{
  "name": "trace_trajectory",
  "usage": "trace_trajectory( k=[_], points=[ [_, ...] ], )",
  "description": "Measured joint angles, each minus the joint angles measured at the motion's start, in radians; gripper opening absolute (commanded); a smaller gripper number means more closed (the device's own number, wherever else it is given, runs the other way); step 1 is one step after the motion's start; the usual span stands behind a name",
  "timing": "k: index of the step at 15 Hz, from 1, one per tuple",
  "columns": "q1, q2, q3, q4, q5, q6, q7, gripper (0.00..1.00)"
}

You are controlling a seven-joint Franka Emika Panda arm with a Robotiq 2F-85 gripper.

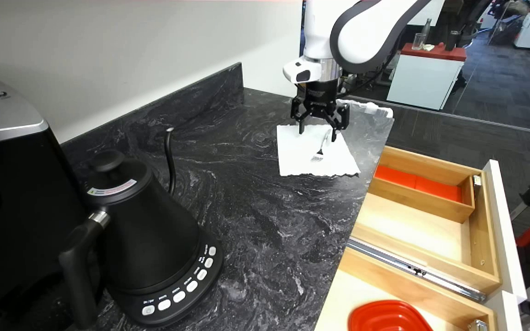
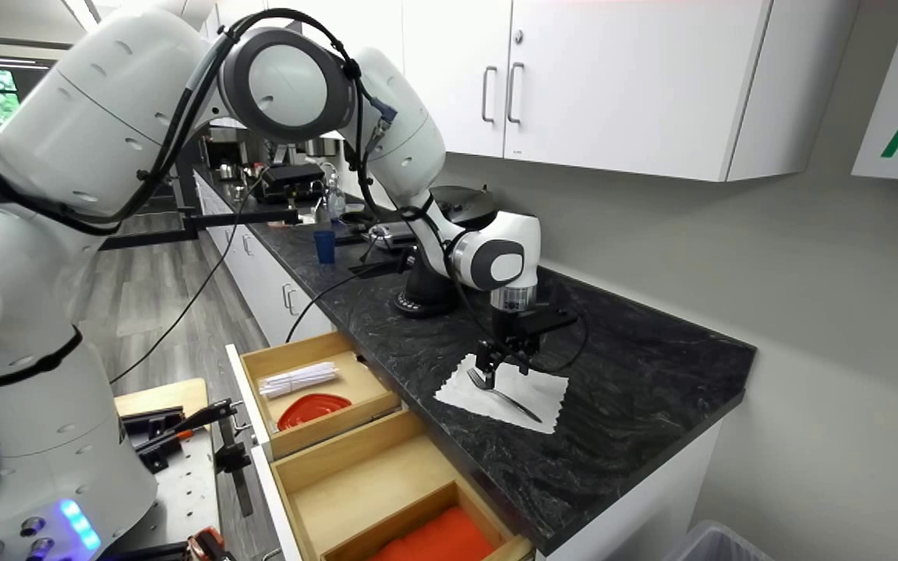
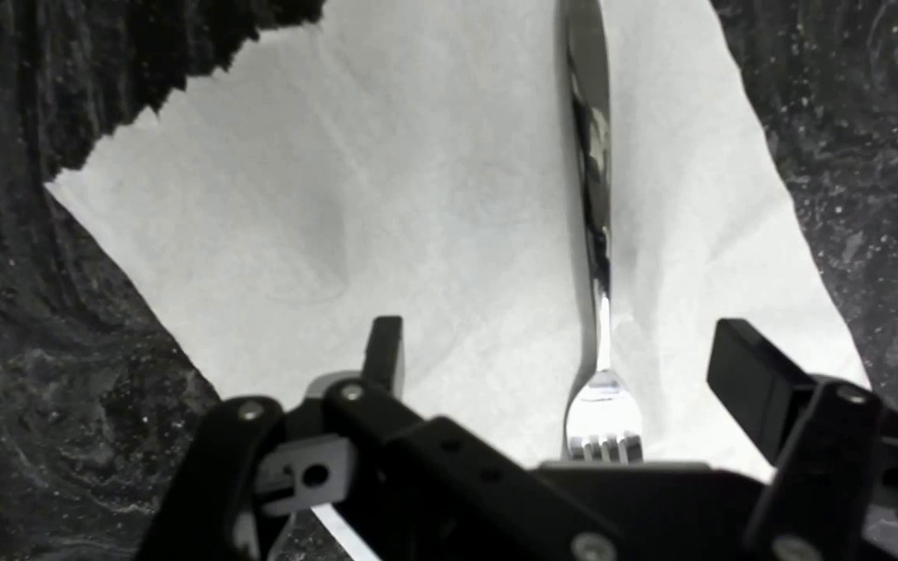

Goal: Take the fork from the counter and put it in the drawer

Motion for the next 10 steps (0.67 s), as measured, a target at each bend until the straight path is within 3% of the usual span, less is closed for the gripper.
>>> trace_trajectory(
  k=[10],
  points=[
    [-0.005,-0.003,-0.002,-0.005,0.007,-0.001,0.000,1.00]
  ],
)
